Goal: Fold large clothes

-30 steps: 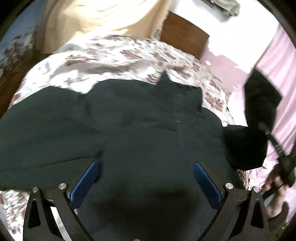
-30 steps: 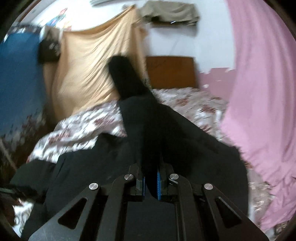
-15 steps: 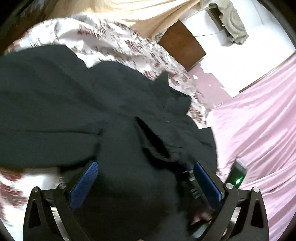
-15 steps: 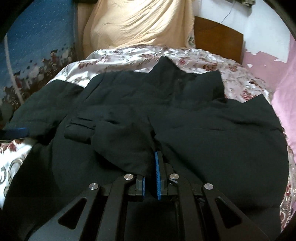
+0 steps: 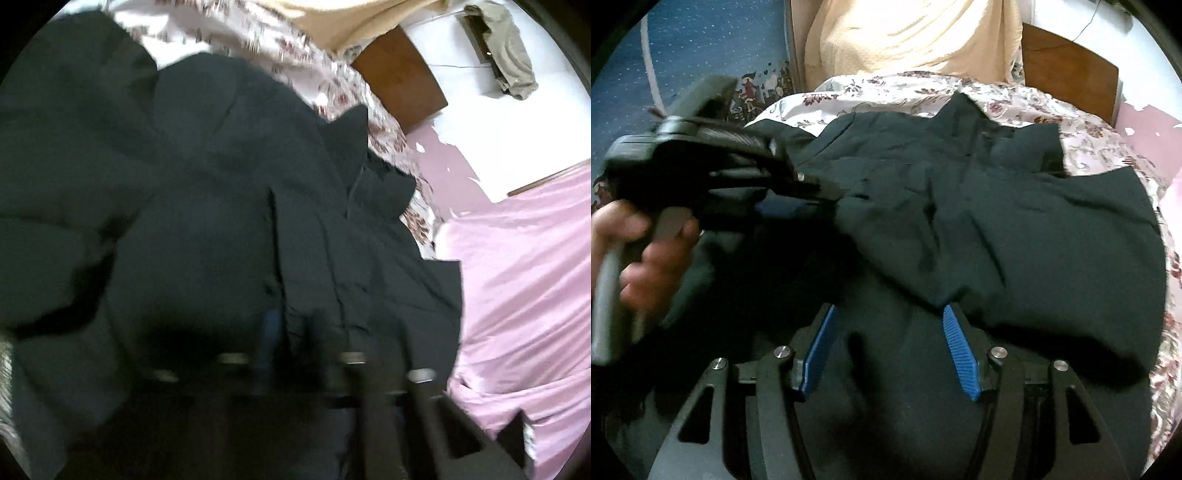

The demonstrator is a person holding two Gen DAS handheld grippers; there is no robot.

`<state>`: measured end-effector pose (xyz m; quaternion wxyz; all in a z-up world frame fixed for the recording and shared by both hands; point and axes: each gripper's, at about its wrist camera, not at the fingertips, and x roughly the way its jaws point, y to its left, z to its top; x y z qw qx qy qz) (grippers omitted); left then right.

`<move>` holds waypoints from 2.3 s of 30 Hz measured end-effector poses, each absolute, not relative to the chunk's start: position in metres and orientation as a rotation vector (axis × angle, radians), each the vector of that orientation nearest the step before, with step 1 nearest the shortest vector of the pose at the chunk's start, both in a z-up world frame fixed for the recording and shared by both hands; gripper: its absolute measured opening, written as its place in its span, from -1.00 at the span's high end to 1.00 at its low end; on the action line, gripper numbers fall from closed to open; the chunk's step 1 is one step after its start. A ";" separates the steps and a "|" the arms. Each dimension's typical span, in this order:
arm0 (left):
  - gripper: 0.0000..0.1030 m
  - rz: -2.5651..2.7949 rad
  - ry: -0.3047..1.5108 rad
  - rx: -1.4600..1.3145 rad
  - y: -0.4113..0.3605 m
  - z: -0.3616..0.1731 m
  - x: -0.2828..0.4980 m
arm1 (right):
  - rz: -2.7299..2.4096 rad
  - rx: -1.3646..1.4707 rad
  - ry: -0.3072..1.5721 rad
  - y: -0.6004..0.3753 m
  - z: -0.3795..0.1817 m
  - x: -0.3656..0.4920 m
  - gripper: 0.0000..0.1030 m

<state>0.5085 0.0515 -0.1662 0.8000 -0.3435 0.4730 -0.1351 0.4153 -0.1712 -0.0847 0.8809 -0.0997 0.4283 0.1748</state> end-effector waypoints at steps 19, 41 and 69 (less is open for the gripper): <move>0.94 -0.006 0.869 -0.223 0.063 -0.140 0.498 | -0.126 0.100 0.933 -0.359 -0.128 0.505 -0.04; 0.57 -0.047 1.009 -0.412 0.097 -0.158 0.462 | -0.159 -0.006 0.858 -0.330 -0.130 0.490 -0.46; -0.79 0.381 0.643 -1.194 0.373 -0.192 0.335 | 0.172 -0.317 0.749 -0.019 -0.108 0.482 -0.52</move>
